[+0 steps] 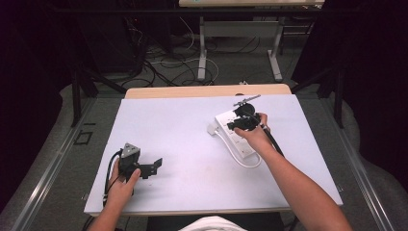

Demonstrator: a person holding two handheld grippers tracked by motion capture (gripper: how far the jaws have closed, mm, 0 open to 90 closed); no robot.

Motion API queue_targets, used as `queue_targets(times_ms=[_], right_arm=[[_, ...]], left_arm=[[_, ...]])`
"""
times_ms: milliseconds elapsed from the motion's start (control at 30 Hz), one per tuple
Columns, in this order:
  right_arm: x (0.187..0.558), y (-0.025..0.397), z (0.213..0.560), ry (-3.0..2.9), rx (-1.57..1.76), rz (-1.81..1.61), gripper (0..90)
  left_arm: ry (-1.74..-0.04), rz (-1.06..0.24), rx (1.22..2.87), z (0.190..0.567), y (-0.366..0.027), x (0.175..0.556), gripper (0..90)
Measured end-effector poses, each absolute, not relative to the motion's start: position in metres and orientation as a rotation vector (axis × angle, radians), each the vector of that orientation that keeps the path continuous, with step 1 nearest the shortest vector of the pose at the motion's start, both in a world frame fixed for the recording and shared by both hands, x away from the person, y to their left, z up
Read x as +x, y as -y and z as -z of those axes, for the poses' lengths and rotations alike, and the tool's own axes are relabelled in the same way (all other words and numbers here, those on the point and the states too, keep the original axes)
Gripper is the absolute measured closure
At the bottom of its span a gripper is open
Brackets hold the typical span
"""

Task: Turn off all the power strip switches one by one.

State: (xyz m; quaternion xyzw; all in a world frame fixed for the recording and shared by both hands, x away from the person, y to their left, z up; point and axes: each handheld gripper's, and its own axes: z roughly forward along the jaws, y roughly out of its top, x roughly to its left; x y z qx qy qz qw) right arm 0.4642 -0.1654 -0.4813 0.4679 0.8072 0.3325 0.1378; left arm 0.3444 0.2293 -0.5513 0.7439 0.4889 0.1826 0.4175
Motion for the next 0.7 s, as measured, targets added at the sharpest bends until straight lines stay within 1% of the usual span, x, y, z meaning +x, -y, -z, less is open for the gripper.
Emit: queue_targets(times_ms=[467,633,700], right_arm=[[0.427,0.189,0.470,-2.326,1.274,-0.975,40.8],[0.414,0.194,0.469,-2.321,1.261,-0.953,31.3],[0.409,0.198,0.470,-2.316,1.249,-0.938,29.6]], left_arm=[[-1.227,-0.468,1.860,0.551,-0.229,0.344,0.6],[-1.233,-0.462,1.856,0.551,-0.229,0.344,0.6],[-1.230,-0.467,1.862,0.551,-0.229,0.344,0.6]])
